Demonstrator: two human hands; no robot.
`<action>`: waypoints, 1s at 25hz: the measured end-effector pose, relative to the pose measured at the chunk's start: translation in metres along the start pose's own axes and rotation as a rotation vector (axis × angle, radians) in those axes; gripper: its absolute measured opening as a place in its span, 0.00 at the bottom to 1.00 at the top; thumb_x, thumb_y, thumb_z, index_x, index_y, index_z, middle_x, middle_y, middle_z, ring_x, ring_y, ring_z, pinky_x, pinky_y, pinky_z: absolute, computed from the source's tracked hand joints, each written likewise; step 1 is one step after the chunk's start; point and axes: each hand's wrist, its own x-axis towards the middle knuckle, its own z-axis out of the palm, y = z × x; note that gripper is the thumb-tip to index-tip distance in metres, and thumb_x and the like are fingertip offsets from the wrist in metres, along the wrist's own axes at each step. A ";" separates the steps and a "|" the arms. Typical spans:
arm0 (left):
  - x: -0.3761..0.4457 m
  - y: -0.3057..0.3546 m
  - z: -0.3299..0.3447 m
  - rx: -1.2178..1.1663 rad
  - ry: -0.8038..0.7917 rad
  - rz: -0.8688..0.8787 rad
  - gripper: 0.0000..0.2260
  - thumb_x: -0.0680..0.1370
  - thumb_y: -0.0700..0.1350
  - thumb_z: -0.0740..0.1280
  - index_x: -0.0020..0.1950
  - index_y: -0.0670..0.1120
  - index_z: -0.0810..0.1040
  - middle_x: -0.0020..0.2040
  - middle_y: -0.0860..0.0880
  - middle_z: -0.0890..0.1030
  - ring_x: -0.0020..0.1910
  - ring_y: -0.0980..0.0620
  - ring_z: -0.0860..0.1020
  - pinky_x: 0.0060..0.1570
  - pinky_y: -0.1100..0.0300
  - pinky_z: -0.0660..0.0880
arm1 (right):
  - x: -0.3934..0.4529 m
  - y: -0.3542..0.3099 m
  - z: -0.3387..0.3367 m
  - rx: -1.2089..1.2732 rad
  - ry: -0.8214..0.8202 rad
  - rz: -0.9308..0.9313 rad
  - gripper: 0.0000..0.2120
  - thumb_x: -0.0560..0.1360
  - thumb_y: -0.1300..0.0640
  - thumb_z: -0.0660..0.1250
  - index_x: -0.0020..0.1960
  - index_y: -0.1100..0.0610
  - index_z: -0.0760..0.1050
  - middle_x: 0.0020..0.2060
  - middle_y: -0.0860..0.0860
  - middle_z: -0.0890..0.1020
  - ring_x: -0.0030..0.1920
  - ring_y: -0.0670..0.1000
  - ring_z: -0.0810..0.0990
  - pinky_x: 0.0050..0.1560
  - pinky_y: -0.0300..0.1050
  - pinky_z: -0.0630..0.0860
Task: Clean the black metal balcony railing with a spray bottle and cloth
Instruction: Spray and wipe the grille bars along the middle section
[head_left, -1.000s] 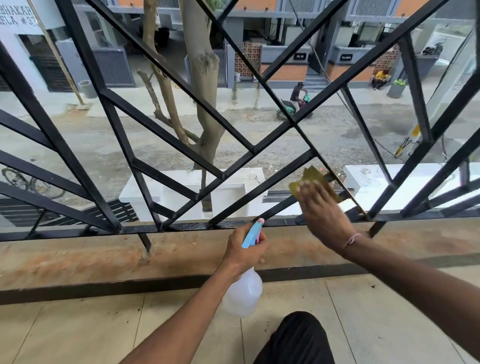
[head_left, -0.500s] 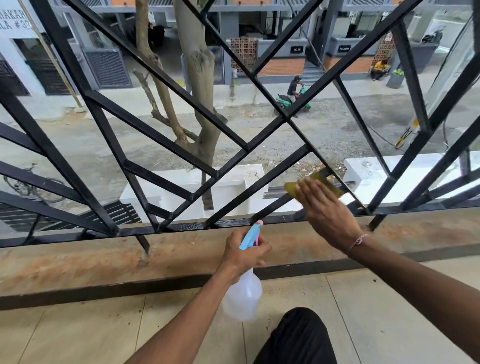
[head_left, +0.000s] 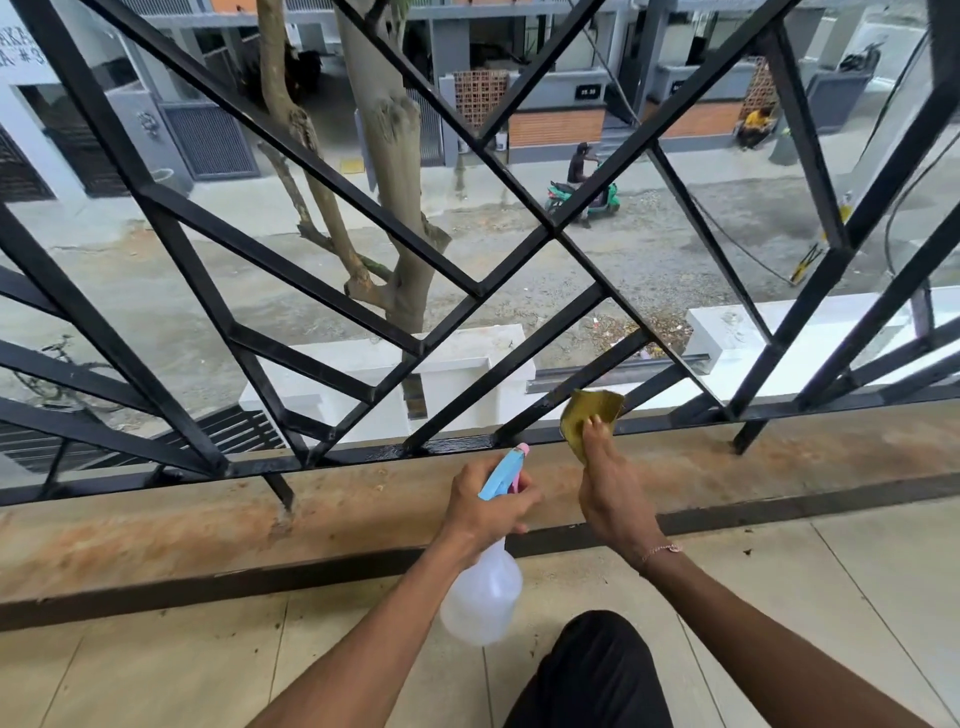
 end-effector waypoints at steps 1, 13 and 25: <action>0.001 -0.001 0.001 0.008 -0.006 0.007 0.04 0.75 0.41 0.76 0.45 0.43 0.81 0.39 0.47 0.78 0.40 0.52 0.80 0.39 0.53 0.85 | -0.002 0.000 0.000 0.170 -0.020 0.095 0.23 0.79 0.71 0.58 0.73 0.65 0.67 0.53 0.65 0.80 0.51 0.58 0.82 0.46 0.50 0.79; 0.013 -0.013 0.030 0.162 0.065 -0.100 0.10 0.70 0.41 0.76 0.36 0.45 0.76 0.33 0.49 0.76 0.30 0.53 0.76 0.29 0.60 0.79 | -0.027 0.018 -0.042 0.992 0.028 0.736 0.13 0.83 0.67 0.54 0.52 0.57 0.76 0.50 0.60 0.80 0.51 0.60 0.79 0.51 0.60 0.79; 0.023 -0.003 0.061 0.165 -0.060 -0.104 0.08 0.71 0.41 0.77 0.41 0.43 0.78 0.37 0.47 0.78 0.35 0.54 0.78 0.31 0.62 0.79 | -0.034 0.015 -0.062 0.869 0.108 0.577 0.14 0.83 0.68 0.52 0.59 0.57 0.73 0.49 0.48 0.77 0.50 0.51 0.77 0.46 0.47 0.79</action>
